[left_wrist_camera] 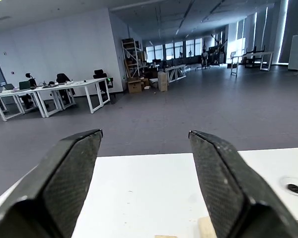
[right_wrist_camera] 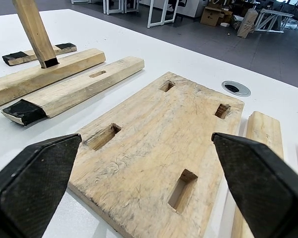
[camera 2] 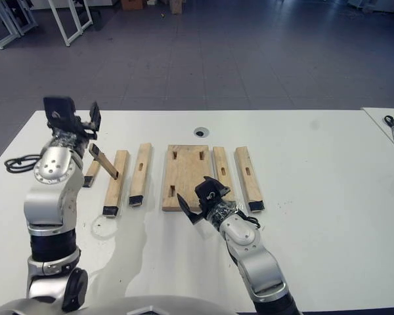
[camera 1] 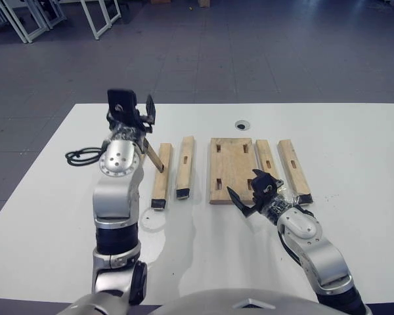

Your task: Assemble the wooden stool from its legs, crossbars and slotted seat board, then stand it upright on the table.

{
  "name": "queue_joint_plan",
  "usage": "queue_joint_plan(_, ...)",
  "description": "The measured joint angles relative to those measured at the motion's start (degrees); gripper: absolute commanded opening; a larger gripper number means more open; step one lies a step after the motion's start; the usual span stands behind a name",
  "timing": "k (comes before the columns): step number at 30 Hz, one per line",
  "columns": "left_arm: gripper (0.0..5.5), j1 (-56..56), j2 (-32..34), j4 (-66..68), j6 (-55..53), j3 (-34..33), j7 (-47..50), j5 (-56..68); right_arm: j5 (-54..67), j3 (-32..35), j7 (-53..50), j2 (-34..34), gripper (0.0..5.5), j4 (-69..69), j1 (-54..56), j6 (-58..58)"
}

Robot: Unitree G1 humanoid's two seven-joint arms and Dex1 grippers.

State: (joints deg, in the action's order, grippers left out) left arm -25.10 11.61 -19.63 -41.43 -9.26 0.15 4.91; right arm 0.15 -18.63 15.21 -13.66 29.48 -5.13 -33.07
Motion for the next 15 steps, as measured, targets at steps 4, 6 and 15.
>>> queue_joint_plan(4,3.22,-7.8,1.4,11.9,-5.9,-8.5,-2.1,6.8,0.0,0.0,0.0,0.2,4.84,-0.1,0.0,0.0)
queue_joint_plan(6,3.22,-8.3,2.8,15.0,-5.5,-10.2,-2.3,7.5,0.0,0.0,-0.1,0.2,4.84,-0.2,0.0,0.0)
queue_joint_plan(15,3.22,-15.0,2.7,11.2,-2.6,-14.5,-5.8,18.5,0.0,0.0,-0.1,0.2,4.84,-0.2,0.0,0.0)
